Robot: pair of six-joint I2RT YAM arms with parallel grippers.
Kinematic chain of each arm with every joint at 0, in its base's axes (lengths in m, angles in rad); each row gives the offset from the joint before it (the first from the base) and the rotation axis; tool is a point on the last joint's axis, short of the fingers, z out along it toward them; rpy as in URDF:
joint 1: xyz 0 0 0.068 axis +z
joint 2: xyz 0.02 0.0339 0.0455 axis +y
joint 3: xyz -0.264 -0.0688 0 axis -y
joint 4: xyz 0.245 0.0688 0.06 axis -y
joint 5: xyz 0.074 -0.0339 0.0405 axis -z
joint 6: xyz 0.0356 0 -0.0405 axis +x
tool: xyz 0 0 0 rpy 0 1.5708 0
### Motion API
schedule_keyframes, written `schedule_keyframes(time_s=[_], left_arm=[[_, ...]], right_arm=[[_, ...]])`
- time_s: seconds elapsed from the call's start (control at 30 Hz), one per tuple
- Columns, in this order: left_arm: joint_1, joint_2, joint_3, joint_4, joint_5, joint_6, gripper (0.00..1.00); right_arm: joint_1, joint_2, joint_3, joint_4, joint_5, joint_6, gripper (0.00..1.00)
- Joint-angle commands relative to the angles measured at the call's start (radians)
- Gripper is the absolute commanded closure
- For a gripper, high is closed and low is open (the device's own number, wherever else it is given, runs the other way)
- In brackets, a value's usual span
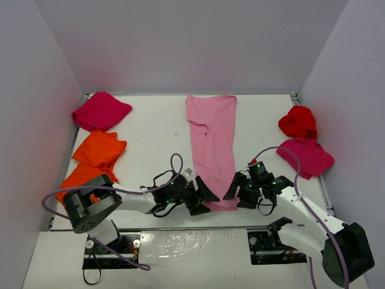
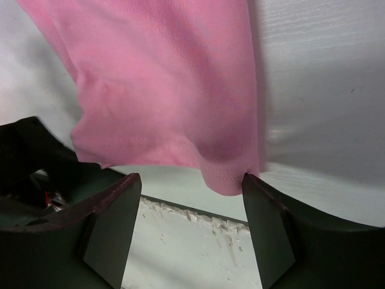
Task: Fold and stack the t-shirts
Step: Fold the tshirt
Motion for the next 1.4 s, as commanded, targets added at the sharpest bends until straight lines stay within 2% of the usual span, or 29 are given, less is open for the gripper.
schedule_keyframes(time_s=[0.0,0.2,0.4,0.77,0.87,1.17,1.37], left_arm=[[0.013,-0.184,0.139,-0.402,-0.059,0.164,0.32],[0.060,-0.301,0.147,-0.539,-0.089,0.211,0.31],[0.068,-0.271,0.157,-0.635,-0.077,0.253,0.31],[0.068,-0.221,0.135,-0.653,-0.083,0.247,0.31],[0.068,-0.188,0.132,-0.633,-0.086,0.245,0.31],[0.058,-0.009,0.114,-0.390,-0.009,0.198,0.31],[0.053,0.005,0.145,-0.400,-0.018,0.210,0.31]], right_arm=[[0.005,0.017,0.044,-0.006,-0.017,-0.011,0.35],[0.006,0.021,0.059,-0.008,-0.020,-0.015,0.35],[0.007,0.016,0.049,-0.007,-0.022,-0.015,0.34],[0.007,0.005,0.050,-0.007,-0.016,-0.006,0.34],[0.007,0.003,0.044,-0.008,-0.019,-0.008,0.34],[0.007,-0.022,0.024,-0.013,-0.033,0.003,0.34],[0.007,-0.029,0.013,-0.020,-0.029,0.003,0.34]])
